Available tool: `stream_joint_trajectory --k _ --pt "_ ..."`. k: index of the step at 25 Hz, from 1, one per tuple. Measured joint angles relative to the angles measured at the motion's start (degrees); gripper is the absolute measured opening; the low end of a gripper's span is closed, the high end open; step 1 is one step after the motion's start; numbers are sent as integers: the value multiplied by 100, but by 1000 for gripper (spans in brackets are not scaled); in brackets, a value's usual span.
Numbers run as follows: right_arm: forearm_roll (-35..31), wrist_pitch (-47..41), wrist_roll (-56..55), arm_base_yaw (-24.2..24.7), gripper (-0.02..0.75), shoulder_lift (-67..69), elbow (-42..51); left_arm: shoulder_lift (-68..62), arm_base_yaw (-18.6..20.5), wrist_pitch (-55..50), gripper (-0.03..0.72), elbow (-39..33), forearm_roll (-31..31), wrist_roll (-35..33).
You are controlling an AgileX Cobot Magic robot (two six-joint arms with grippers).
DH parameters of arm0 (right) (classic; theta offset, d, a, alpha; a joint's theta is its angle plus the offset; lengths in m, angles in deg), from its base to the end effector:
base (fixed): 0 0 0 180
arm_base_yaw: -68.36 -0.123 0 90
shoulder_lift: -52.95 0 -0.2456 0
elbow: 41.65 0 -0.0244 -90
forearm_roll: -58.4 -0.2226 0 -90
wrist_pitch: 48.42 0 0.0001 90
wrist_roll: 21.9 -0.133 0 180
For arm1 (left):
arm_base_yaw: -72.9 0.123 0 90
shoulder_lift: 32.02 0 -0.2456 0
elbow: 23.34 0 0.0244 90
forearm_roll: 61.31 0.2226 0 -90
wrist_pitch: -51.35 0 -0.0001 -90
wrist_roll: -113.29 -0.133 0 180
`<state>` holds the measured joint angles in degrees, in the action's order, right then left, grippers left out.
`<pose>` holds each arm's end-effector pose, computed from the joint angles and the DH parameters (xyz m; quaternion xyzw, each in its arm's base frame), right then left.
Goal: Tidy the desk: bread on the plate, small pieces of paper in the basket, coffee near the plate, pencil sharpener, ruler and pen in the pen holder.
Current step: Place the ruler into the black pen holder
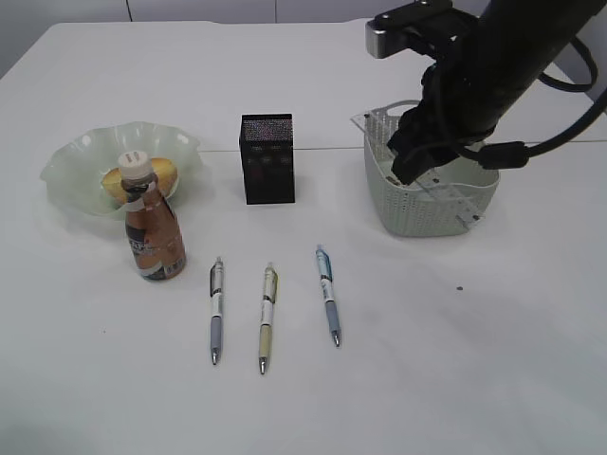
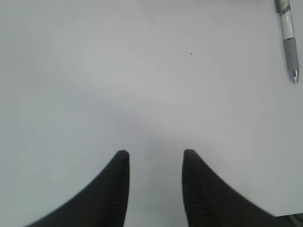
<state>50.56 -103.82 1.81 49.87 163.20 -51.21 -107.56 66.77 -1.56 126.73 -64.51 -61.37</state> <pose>0.3388 0.1291 0.2155 -0.3268 0.9201 0.0536 0.2093 0.2068 -0.0282 0.2014 -0.0056 0.9819 -0.0436 0.1840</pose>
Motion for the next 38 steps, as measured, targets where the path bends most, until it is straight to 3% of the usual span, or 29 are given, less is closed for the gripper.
stream_joint_trajectory --k 9,16,28,38 --pt "-312 2964 202 0 270 145 297 0 0 0 269 0 -13 0" --pt "-1127 4729 232 0 270 873 297 0 0 0 265 0 -39 0" --pt "-2069 5022 232 0 270 2086 -1205 0 0 32 261 0 -102 0" --pt "-3475 5022 232 0 270 2676 -2139 0 0 43 260 0 -102 0"
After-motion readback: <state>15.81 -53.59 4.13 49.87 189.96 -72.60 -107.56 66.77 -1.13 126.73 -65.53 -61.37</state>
